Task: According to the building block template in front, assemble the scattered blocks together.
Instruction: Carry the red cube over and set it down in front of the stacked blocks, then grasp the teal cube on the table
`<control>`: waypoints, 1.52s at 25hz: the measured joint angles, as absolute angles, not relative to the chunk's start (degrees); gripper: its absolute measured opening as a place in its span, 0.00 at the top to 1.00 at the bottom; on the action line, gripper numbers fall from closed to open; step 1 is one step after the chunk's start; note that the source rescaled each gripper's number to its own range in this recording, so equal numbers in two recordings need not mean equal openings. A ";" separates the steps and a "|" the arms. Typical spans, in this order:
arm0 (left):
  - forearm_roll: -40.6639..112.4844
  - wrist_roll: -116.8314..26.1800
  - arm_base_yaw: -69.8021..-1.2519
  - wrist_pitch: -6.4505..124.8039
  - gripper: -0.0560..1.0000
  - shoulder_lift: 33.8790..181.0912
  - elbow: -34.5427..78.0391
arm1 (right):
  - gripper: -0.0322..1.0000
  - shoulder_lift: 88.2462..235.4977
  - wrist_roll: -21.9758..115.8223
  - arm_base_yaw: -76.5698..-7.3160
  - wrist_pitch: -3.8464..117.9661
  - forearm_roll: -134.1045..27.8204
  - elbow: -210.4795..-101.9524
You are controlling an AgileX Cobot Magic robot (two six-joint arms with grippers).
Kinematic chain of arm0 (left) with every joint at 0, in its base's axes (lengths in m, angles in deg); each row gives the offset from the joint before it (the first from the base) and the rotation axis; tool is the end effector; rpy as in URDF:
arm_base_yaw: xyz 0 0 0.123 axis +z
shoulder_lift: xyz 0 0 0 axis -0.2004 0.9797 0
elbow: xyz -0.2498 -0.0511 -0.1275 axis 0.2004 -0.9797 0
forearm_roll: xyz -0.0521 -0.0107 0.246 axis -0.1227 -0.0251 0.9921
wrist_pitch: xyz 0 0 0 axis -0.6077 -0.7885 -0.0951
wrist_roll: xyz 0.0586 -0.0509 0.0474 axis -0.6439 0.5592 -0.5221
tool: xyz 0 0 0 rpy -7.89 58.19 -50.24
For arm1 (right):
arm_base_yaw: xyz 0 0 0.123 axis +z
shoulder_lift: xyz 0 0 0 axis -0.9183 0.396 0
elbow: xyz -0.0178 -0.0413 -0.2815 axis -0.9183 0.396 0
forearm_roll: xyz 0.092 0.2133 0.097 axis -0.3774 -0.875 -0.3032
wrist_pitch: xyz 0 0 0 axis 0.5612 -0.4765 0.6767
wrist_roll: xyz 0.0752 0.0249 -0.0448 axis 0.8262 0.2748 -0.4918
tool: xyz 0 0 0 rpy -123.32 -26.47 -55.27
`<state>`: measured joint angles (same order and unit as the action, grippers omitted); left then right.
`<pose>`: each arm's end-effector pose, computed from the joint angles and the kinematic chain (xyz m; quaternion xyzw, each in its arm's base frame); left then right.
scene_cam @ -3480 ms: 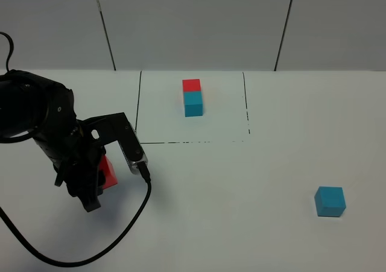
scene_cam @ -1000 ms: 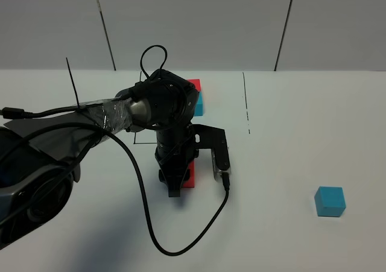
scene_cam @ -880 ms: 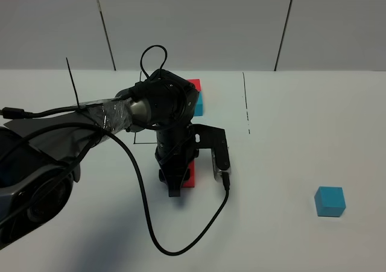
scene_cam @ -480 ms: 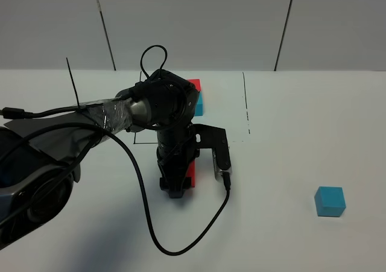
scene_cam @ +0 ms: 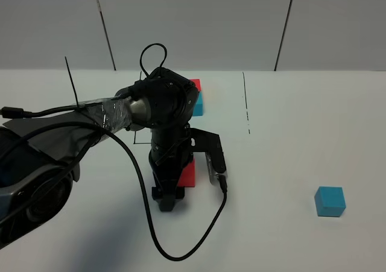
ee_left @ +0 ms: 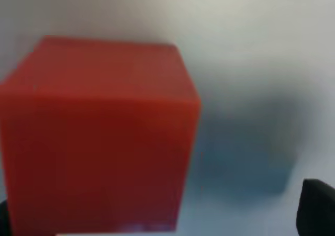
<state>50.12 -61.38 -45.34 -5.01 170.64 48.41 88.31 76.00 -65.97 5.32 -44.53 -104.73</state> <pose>0.3848 -0.2562 0.1133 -0.6700 -0.7418 -0.0018 0.0277 -0.0061 -0.0011 0.2772 0.0412 0.8509 0.0253 0.5231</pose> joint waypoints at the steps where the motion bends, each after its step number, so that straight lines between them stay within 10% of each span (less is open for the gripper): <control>1: 50.13 -60.23 -45.34 -5.01 0.01 170.38 48.41 | 0.19 88.31 76.00 -65.97 5.32 -44.53 -104.73; 19: 49.71 -22.99 -33.00 -5.01 0.30 155.13 44.84 | 0.19 88.31 76.00 -65.97 5.32 -44.53 -104.73; 38: 50.76 -12.70 -8.81 1.74 0.31 95.58 -1.47 | 0.19 88.31 76.00 -65.97 5.32 -44.53 -104.73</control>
